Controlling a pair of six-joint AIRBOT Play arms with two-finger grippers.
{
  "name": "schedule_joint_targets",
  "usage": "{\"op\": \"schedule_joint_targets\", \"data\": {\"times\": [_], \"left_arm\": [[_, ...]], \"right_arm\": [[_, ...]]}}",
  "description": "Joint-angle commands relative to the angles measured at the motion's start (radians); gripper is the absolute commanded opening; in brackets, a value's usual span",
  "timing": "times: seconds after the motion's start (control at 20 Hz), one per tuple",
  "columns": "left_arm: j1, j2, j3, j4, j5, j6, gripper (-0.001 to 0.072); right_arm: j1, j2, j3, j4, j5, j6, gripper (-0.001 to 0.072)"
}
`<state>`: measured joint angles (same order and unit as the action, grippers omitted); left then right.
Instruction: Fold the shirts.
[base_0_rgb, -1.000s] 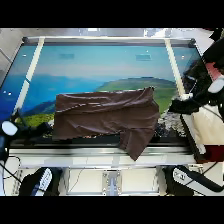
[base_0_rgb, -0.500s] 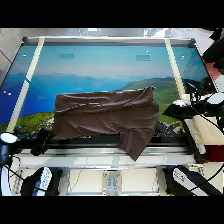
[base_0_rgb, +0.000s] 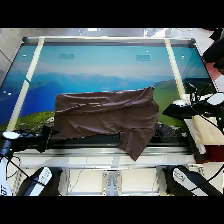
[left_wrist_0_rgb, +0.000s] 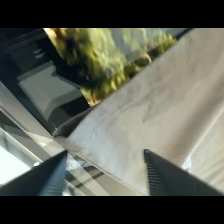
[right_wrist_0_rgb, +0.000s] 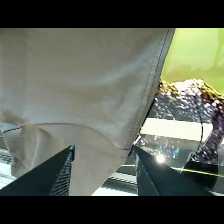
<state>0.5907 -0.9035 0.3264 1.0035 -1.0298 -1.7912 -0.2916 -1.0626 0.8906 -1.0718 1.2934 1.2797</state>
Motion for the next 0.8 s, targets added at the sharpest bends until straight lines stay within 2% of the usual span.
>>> {"op": "schedule_joint_targets", "data": {"times": [0.0, 0.05, 0.15, 0.35, 0.45, 0.55, 0.75], "left_arm": [[0.001, -0.018, -0.001, 0.013, 0.021, 0.004, 0.0287], [0.001, -0.018, -0.001, 0.013, 0.024, 0.004, 0.0177], [0.001, -0.018, -0.001, 0.012, 0.024, 0.024, 0.0009], [0.001, -0.01, 0.0, -0.071, 0.016, 0.074, 0.0011], [0.001, 0.013, 0.005, -0.18, 0.016, 0.146, 0.0011], [0.002, 0.046, 0.006, -0.27, 0.017, 0.199, 0.0011], [0.002, 0.079, 0.006, -0.279, 0.017, 0.216, 0.0011]], "right_arm": [[-0.001, 0.001, 0.006, 0.003, 0.003, 0.001, 0.0406], [-0.001, 0.001, 0.012, 0.002, 0.008, 0.001, 0.0406], [-0.001, 0.001, 0.047, -0.018, 0.032, 0.001, 0.0406], [-0.001, 0.004, 0.124, -0.071, 0.126, 0.002, 0.0406], [-0.001, 0.016, 0.052, -0.106, 0.134, 0.001, 0.0406], [-0.003, 0.037, -0.105, -0.119, 0.071, 0.002, 0.0412], [0.0, 0.042, -0.409, 0.117, -0.078, -0.008, 0.0414]]}}
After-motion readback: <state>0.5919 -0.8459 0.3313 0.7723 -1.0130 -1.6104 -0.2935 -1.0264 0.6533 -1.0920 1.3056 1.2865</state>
